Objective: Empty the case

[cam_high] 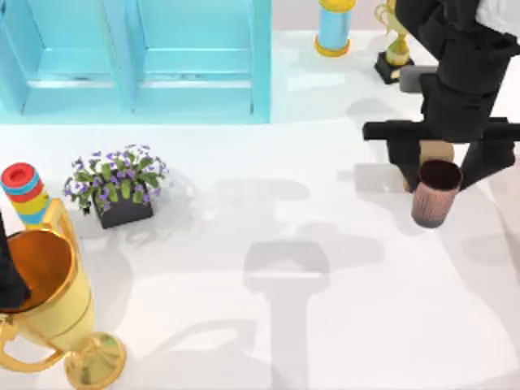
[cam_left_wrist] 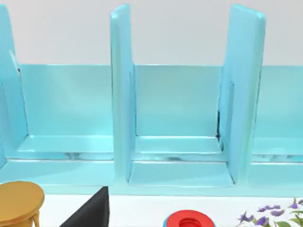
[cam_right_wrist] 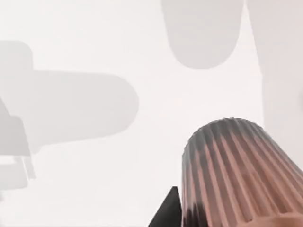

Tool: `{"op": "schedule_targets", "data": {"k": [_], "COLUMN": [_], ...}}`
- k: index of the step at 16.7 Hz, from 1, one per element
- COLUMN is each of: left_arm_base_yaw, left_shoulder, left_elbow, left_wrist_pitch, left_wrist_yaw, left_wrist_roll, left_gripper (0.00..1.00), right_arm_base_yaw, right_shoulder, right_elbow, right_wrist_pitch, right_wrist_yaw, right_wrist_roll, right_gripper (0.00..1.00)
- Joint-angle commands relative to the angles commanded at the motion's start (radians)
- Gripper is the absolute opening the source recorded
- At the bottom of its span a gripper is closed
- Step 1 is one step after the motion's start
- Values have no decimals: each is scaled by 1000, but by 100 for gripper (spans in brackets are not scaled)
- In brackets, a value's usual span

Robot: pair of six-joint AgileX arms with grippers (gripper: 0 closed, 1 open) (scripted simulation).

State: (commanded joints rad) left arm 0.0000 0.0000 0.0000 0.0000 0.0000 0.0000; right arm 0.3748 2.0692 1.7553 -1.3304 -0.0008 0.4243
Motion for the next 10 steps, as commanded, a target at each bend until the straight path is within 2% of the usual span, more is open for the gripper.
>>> {"op": "schedule_targets", "data": {"k": [3,5,10], "left_arm_base_yaw": [0,0,0], "left_shoulder": [0,0,0], "left_elbow": [0,0,0], "left_wrist_pitch": [0,0,0], "left_wrist_yaw": [0,0,0], "left_wrist_roll": [0,0,0], "left_gripper": [100,100,100], "right_arm_base_yaw": [209,298,355], "right_shoulder": [-18,-34,-46], "right_elbow": [-69,-101,-120], "right_wrist_pitch": [84,128,157], "right_wrist_yaw": [-1,-1,-1], "right_wrist_roll": [198,289,347], "right_gripper": [0,0,0]}}
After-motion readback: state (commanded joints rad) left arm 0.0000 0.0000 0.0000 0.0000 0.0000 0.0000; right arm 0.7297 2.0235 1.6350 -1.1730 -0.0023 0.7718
